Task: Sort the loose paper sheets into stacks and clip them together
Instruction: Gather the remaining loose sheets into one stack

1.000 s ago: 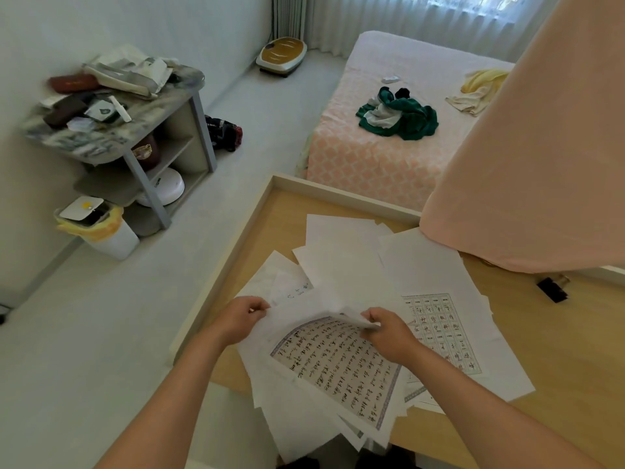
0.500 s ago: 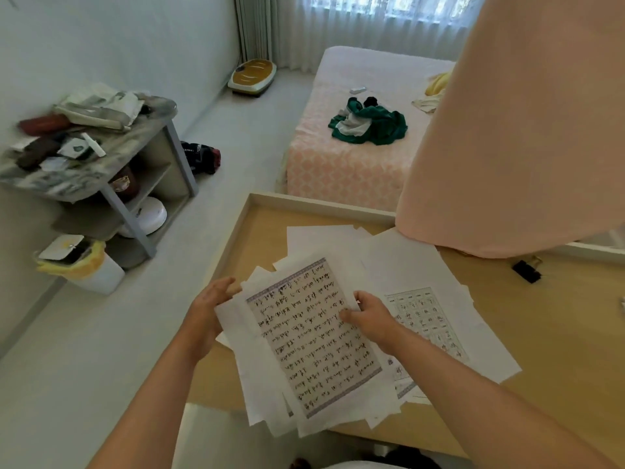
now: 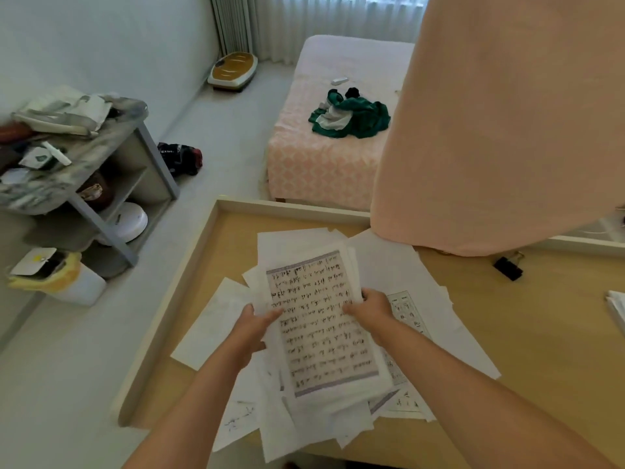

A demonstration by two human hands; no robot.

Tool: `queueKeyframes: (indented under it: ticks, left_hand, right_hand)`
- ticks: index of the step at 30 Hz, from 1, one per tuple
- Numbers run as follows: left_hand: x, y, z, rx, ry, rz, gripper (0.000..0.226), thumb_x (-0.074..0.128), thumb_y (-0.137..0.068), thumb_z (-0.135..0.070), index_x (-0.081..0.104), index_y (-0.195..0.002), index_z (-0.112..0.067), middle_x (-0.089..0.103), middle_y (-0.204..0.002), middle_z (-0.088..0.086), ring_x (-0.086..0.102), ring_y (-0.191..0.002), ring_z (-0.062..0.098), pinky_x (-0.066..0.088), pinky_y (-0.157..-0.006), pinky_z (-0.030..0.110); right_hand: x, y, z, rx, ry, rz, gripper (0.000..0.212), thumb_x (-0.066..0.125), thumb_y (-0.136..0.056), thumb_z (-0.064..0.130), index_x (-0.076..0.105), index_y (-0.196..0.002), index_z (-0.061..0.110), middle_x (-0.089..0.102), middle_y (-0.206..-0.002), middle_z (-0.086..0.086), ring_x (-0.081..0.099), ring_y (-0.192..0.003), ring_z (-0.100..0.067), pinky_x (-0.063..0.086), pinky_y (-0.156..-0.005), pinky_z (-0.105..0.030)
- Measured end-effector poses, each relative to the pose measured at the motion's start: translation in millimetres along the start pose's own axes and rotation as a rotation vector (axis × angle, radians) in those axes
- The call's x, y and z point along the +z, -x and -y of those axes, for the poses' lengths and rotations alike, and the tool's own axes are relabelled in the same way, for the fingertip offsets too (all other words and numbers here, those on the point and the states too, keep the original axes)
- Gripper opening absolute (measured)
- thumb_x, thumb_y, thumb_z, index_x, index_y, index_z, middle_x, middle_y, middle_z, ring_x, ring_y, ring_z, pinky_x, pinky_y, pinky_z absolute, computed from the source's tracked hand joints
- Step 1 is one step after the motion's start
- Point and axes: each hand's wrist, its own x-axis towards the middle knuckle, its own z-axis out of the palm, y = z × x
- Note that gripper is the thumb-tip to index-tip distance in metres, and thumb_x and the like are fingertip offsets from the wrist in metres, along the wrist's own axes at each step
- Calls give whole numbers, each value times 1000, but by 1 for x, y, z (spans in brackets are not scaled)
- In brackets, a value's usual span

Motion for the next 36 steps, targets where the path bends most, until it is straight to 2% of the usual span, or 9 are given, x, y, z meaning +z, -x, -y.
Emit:
queueKeyframes:
  ticks: [5, 8, 11, 17, 21, 27, 32, 34, 36]
  left_hand:
    - [24, -16, 6, -47, 9, -98, 59, 77, -85, -28, 40, -129, -13, 60, -126, 9, 65, -104, 26, 59, -73, 38]
    - [28, -21, 3, 0, 97, -286, 60, 71, -90, -19, 34, -137, -12, 57, -127, 7, 61, -106, 26, 54, -81, 39]
    - [26, -28, 15, -31, -212, -409, 67, 74, -86, -30, 38, -140, -11, 50, -135, 5, 49, -125, 30, 47, -99, 45]
    - [25, -40, 32, -35, -243, -397, 81, 77, -61, -52, 50, -133, -26, 46, -141, 2, 50, -125, 29, 49, -100, 53]
    - [24, -34, 26, -15, -151, -392, 60, 79, -80, -28, 48, -131, -21, 49, -134, 4, 54, -112, 25, 49, -94, 41]
    - [23, -23, 9, 36, 64, -343, 47, 75, -87, -21, 48, -125, -15, 61, -126, 1, 60, -105, 21, 50, -92, 41]
    - [34, -16, -6, 87, 65, -59, 78, 90, -57, -54, 60, -125, -27, 73, -114, -3, 69, -106, 24, 52, -97, 53]
    - [49, -11, -10, 89, 9, 61, 66, 87, -65, -48, 63, -122, -26, 75, -110, 0, 71, -102, 25, 53, -94, 55]
    - [66, -11, -7, 65, -74, 163, 59, 84, -72, -44, 64, -123, -24, 75, -108, 0, 72, -100, 24, 53, -94, 54]
  right_hand:
    - [9, -27, 11, -215, 286, 152, 27, 41, -100, 3, 54, -115, 22, 59, -100, -3, 56, -77, -19, 46, -53, -28]
    - [18, -51, 11, -285, 476, 102, 34, 46, -97, 7, 51, -127, 23, 49, -125, -7, 51, -105, -23, 56, -80, -39]
    - [22, -70, 8, -131, 555, 108, 54, 54, -93, 12, 39, -142, 28, 30, -141, -8, 29, -127, -27, 46, -101, -45]
    - [31, -82, 7, 18, 436, 120, 64, 62, -91, 10, 29, -145, 19, 53, -114, -7, 60, -89, -22, 52, -62, -28]
    - [33, -81, 3, -66, 476, 133, 35, 60, -93, 13, 50, -127, 15, 61, -101, -2, 63, -79, -19, 54, -56, -29]
    - [13, -58, 11, -173, 211, 179, 13, 64, -93, 13, 59, -105, 16, 65, -97, -5, 62, -75, -19, 52, -53, -29]
    - [-28, -37, -6, -36, -18, 329, 56, 80, -78, 39, 54, -125, 21, 66, -119, -2, 63, -109, -21, 50, -99, -47]
    - [-42, -40, -29, -2, 29, 322, 85, 88, -61, 54, 51, -132, 28, 65, -126, 2, 61, -117, -21, 47, -104, -51]
    - [-53, -31, -42, 40, 74, 283, 72, 89, -66, 39, 55, -128, 27, 68, -121, 2, 64, -112, -21, 52, -99, -48]
